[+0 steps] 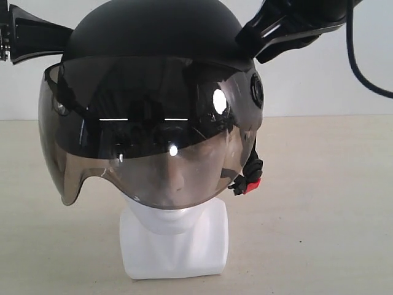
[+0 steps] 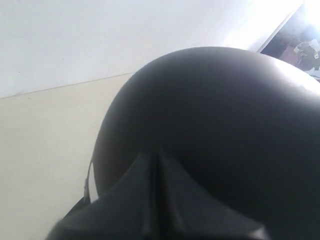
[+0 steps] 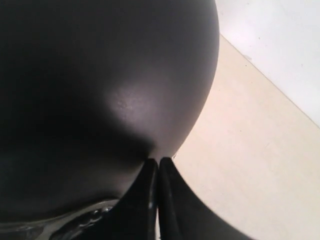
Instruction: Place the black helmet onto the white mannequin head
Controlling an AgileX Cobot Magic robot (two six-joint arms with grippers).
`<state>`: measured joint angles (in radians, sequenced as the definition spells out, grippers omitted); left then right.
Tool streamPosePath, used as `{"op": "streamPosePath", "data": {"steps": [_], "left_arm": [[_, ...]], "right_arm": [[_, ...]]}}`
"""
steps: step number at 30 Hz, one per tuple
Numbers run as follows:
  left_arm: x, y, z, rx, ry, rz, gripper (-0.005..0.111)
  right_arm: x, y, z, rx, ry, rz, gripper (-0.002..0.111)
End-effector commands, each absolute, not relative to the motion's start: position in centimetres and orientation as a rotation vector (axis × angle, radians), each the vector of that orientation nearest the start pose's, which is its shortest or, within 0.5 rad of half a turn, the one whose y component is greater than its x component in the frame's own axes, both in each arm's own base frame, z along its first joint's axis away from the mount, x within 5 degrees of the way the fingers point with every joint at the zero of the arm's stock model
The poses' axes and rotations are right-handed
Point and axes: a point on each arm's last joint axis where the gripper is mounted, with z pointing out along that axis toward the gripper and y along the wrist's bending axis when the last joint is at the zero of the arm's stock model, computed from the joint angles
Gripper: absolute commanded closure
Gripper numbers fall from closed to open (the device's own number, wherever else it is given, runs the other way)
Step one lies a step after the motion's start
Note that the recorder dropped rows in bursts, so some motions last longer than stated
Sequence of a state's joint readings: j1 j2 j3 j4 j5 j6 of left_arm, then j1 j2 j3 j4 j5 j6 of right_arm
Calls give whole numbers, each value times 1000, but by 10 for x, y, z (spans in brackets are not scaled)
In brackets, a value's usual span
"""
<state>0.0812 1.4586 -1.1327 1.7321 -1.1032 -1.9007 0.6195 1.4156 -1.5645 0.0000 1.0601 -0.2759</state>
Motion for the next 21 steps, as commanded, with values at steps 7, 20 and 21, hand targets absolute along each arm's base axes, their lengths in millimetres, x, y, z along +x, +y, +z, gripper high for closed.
{"op": "streamPosePath", "data": {"steps": [7, 20, 21], "left_arm": [[278, -72, 361, 675, 1834, -1190, 102], [269, -99, 359, 778, 1839, -1253, 102], [268, -101, 359, 786, 1837, -1258, 102]], "right_arm": [[242, 178, 417, -1024, 2174, 208, 108], [241, 177, 416, -1028, 2182, 206, 108], [241, 177, 416, -1029, 2184, 205, 108]]}}
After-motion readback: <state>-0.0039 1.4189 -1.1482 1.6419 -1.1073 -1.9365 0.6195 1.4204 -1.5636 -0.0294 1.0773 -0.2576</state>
